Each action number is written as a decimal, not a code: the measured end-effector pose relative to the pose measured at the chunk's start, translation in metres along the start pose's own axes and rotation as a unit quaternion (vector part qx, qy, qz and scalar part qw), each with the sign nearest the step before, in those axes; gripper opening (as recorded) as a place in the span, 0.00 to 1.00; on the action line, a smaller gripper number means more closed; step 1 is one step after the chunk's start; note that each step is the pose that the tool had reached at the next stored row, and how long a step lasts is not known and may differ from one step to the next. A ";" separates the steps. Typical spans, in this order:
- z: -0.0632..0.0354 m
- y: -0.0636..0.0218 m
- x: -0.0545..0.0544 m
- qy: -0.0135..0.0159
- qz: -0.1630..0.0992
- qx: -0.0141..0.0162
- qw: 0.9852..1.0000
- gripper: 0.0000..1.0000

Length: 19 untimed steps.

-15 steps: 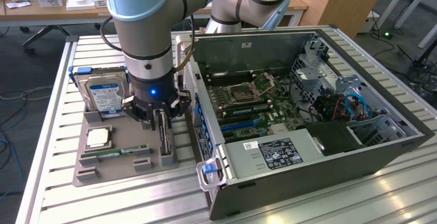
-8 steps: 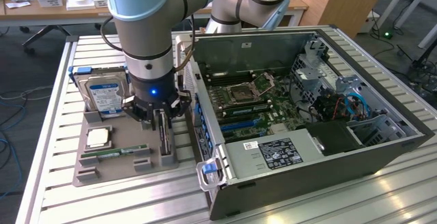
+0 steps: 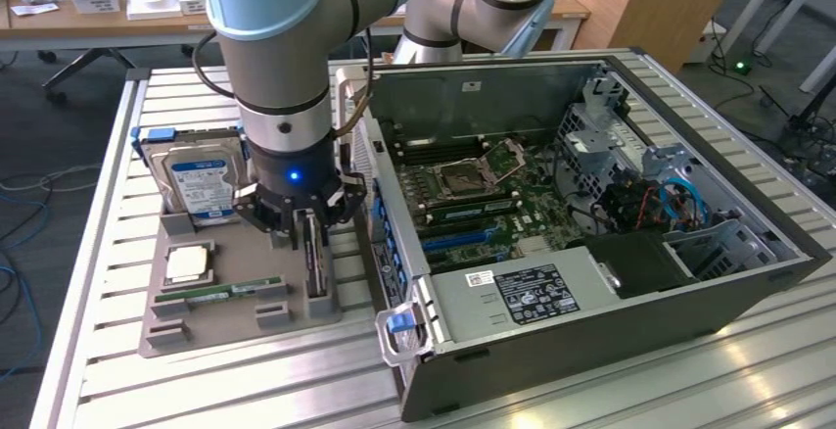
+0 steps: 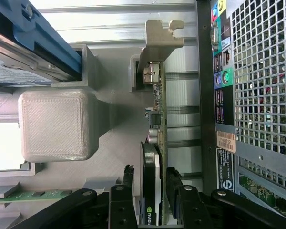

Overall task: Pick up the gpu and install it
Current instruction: 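Pick up the gpu and move the gpu toward the slot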

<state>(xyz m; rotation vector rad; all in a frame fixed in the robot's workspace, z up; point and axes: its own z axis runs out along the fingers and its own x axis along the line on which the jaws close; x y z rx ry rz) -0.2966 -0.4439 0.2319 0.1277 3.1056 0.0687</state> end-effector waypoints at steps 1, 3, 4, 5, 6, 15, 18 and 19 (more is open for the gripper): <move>0.0000 0.0000 0.000 0.000 0.000 0.000 1.000 0.40; 0.0000 0.0000 0.000 0.000 0.000 0.000 1.000 0.33; 0.0000 0.0000 0.000 0.000 0.000 0.000 1.000 0.33; 0.0000 0.0000 0.000 0.000 0.000 0.000 1.000 0.33; 0.0001 0.0001 0.000 0.000 0.000 0.000 1.000 0.33; 0.0000 0.0001 -0.002 0.000 0.000 0.000 1.000 0.33; 0.0000 0.0001 -0.002 0.000 0.000 0.000 1.000 0.33; 0.0000 0.0001 -0.002 0.000 0.000 0.000 1.000 0.31</move>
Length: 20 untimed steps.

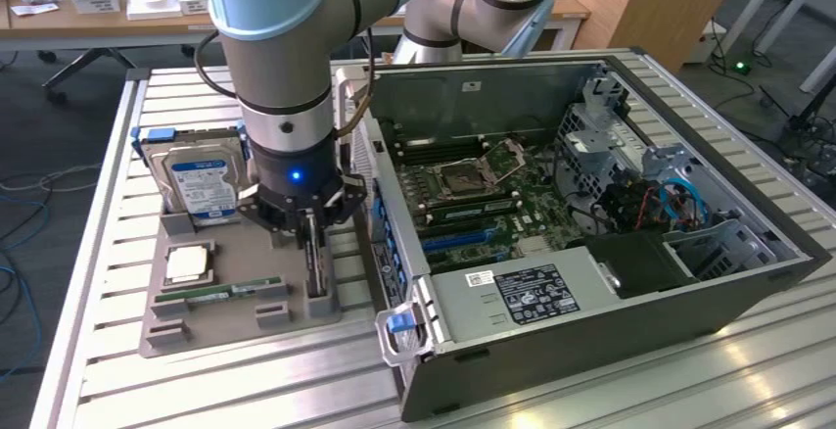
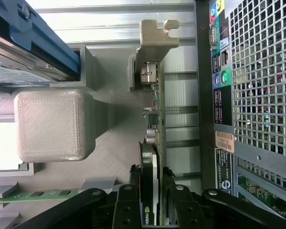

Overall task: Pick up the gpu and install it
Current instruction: 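Pick up the gpu and move the gpu toward the slot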

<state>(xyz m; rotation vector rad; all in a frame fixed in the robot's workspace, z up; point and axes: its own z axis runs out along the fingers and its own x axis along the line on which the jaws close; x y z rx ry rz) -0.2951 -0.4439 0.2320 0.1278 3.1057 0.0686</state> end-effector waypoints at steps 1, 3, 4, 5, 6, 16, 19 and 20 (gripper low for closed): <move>0.0000 0.0000 0.000 0.000 0.000 0.000 1.000 0.27; 0.0000 0.0000 0.000 0.000 0.000 0.000 1.000 0.27; 0.0000 0.0000 0.000 0.000 0.000 0.000 1.000 0.27; 0.0000 0.0000 0.000 0.000 0.000 0.000 1.000 0.27; 0.0000 0.0000 0.000 0.000 0.000 0.000 1.000 0.27; 0.0000 0.0000 0.000 0.000 0.000 0.000 1.000 0.27; -0.0011 0.0001 0.000 0.000 0.000 0.000 1.000 0.27; -0.0023 0.0001 0.000 0.000 0.000 0.000 1.000 0.27</move>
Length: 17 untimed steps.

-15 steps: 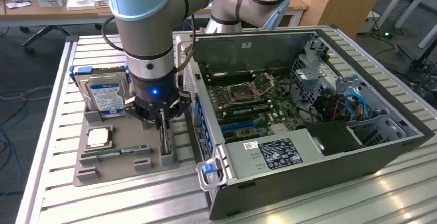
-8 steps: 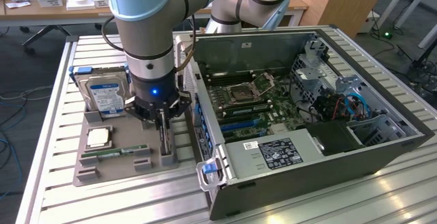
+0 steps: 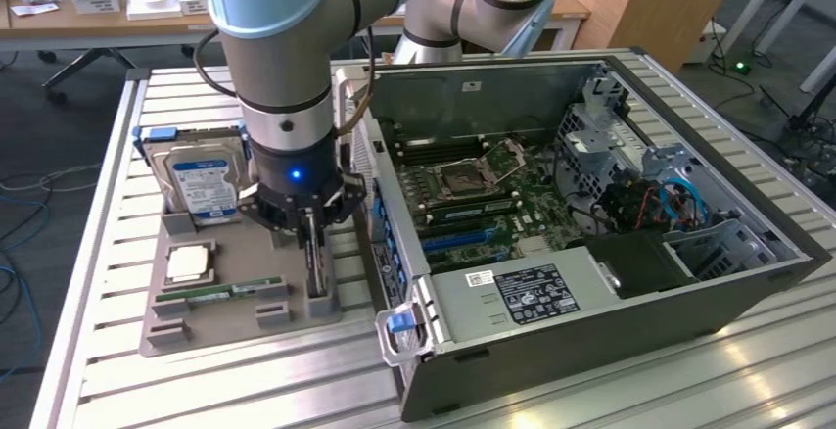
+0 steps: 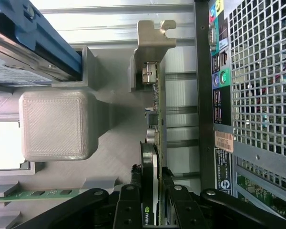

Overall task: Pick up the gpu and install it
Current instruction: 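Pick up the gpu and move the gpu toward the slot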

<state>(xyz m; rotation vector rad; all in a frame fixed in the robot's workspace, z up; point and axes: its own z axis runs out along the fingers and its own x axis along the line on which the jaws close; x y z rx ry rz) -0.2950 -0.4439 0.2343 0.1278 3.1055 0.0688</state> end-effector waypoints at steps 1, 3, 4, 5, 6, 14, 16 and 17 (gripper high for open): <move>-0.0014 0.0000 0.000 0.000 0.000 0.000 1.000 0.27; -0.0049 0.0002 0.000 0.000 0.000 0.000 1.000 0.27; -0.0071 0.0003 0.000 0.000 0.000 0.000 1.000 0.27; -0.0097 0.0004 0.000 0.000 0.000 0.000 1.000 0.27; -0.0122 0.0005 0.000 0.000 0.000 0.000 1.000 0.27; -0.0402 0.0018 -0.001 0.000 0.000 0.000 1.000 0.27; -0.0481 0.0022 -0.001 0.000 0.000 0.000 1.000 0.27; -0.0522 0.0023 -0.002 0.000 0.000 0.000 1.000 0.27</move>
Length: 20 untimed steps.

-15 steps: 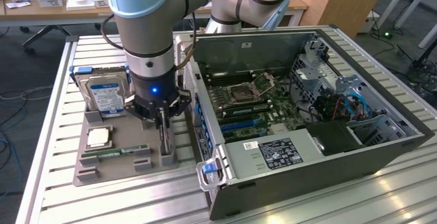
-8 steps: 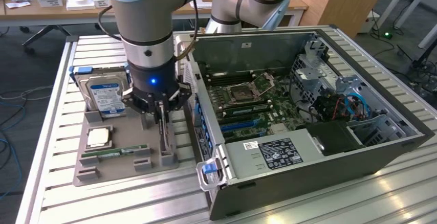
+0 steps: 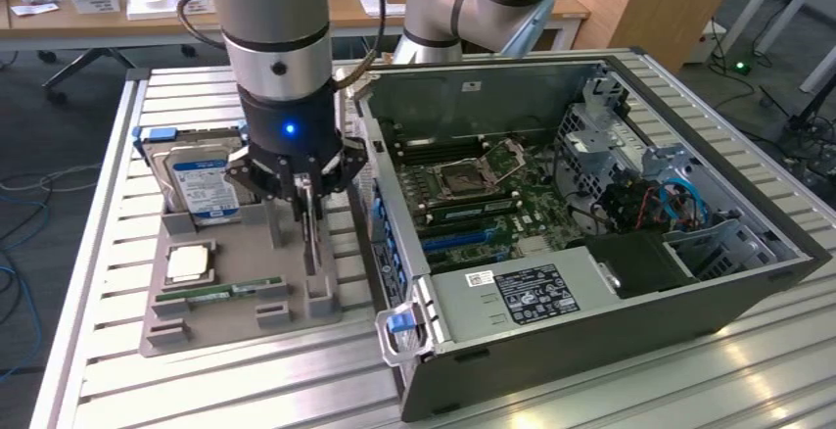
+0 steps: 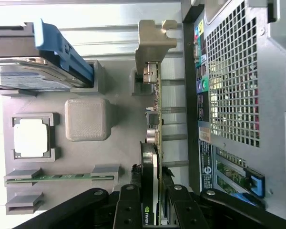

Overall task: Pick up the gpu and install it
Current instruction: 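Pick up the gpu and move the gpu toward the slot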

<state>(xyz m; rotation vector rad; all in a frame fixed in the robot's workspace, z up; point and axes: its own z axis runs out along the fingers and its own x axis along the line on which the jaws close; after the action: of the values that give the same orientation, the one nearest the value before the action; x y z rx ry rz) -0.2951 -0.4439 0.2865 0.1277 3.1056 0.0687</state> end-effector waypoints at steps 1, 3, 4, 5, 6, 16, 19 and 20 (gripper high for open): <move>-0.0035 0.0002 0.000 0.000 0.000 0.000 1.000 0.27; -0.0106 0.0005 0.000 0.000 0.000 0.000 1.000 0.27; -0.0142 0.0007 0.000 0.000 0.000 0.000 1.000 0.27; -0.0177 0.0008 -0.001 0.000 0.000 0.000 1.000 0.27; -0.0212 0.0010 -0.001 0.000 0.000 0.000 1.000 0.27; -0.0385 0.0018 -0.001 0.000 0.000 0.000 1.000 0.27; -0.0445 0.0020 -0.001 0.000 0.000 0.000 1.000 0.27; -0.0468 0.0022 -0.001 0.000 0.000 0.000 1.000 0.27</move>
<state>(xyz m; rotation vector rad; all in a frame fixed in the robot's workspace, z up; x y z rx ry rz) -0.2950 -0.4439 0.3334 0.1277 3.1054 0.0687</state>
